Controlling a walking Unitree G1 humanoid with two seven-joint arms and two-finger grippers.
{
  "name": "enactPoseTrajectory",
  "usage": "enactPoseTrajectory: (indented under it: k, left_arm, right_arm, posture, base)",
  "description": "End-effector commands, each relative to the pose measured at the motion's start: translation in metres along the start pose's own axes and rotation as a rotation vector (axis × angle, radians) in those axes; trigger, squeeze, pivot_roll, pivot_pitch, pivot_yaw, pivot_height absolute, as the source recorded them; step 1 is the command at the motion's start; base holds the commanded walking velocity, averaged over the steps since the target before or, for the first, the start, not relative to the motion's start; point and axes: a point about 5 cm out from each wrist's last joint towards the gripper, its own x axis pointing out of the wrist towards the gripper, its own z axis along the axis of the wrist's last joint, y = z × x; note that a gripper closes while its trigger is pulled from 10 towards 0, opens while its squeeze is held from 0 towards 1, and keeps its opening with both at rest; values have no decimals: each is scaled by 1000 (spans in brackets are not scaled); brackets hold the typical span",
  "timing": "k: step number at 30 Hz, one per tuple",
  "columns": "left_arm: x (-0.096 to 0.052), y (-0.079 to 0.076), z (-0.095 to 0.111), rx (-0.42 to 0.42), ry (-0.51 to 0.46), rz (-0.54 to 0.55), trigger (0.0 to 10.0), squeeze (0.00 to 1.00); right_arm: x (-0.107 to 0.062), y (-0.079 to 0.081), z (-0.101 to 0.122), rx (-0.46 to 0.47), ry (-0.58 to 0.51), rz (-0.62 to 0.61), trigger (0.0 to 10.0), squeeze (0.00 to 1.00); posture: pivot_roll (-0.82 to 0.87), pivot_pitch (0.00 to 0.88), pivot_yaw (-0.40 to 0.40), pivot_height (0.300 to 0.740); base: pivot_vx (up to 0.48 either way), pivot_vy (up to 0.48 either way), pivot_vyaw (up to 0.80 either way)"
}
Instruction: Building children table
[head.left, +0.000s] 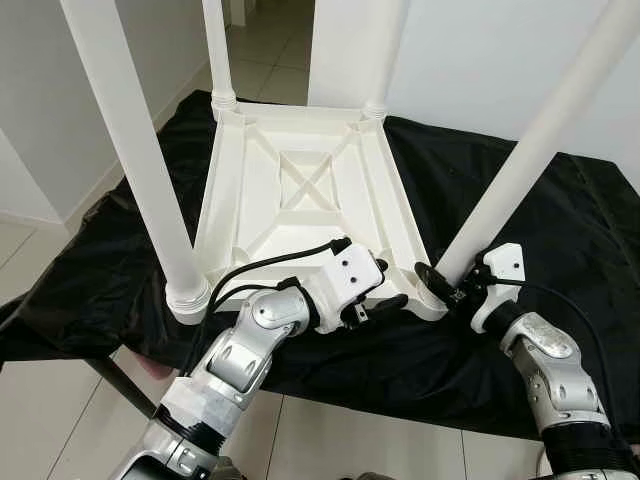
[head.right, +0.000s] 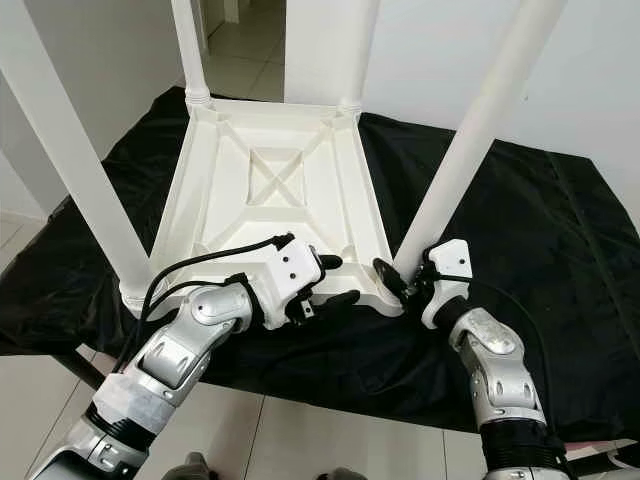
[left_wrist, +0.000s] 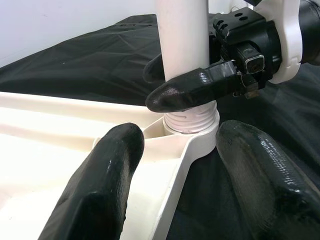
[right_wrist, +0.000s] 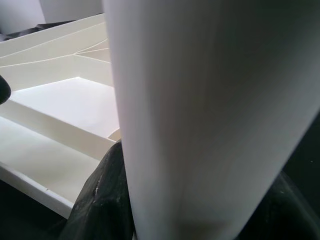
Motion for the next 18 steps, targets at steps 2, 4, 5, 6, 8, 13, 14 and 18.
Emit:
enactPoseTrajectory:
  k: [2,4,5,6,8,13,14,18]
  left_arm:
    - [2,-2,1,7,2,-24,10000,0]
    - [1,-2,0,6,3,-25,10000,0]
    - [1,-3,0,5,4,-25,10000,0]
    - [1,-3,0,5,4,-25,10000,0]
    - [0,-3,-1,3,5,-25,10000,0]
    - [-1,-4,-2,0,9,-22,10000,0]
    - [-2,-4,-2,0,11,-22,10000,0]
    - [-2,-6,-3,-2,12,-25,10000,0]
  right_arm:
    - [-6,3,-5,6,20,-72,10000,0]
    - [-7,3,-5,-10,35,-125,10000,0]
    - [-7,3,-6,-1,47,-206,10000,0]
    - [-7,3,-6,-1,47,-206,10000,0]
    - [-8,5,-7,17,53,-270,10000,0]
    - [-9,14,-9,93,55,-439,10000,0]
    - [-7,23,-9,128,50,-513,10000,0]
    - [-3,40,-8,161,40,-654,10000,0]
  posture:
    - [77,0,-44,740]
    - [79,0,-45,740]
    - [80,0,-46,740]
    - [80,0,-46,740]
    - [85,0,-49,740]
    - [90,0,-55,740]
    - [90,0,-57,740]
    - [92,0,-63,740]
  base:
    - [0,0,0]
    - [0,0,0]
    - [0,0,0]
    - [0,0,0]
    - [0,0,0]
    - [0,0,0]
    - [0,0,0]
    - [0,0,0]
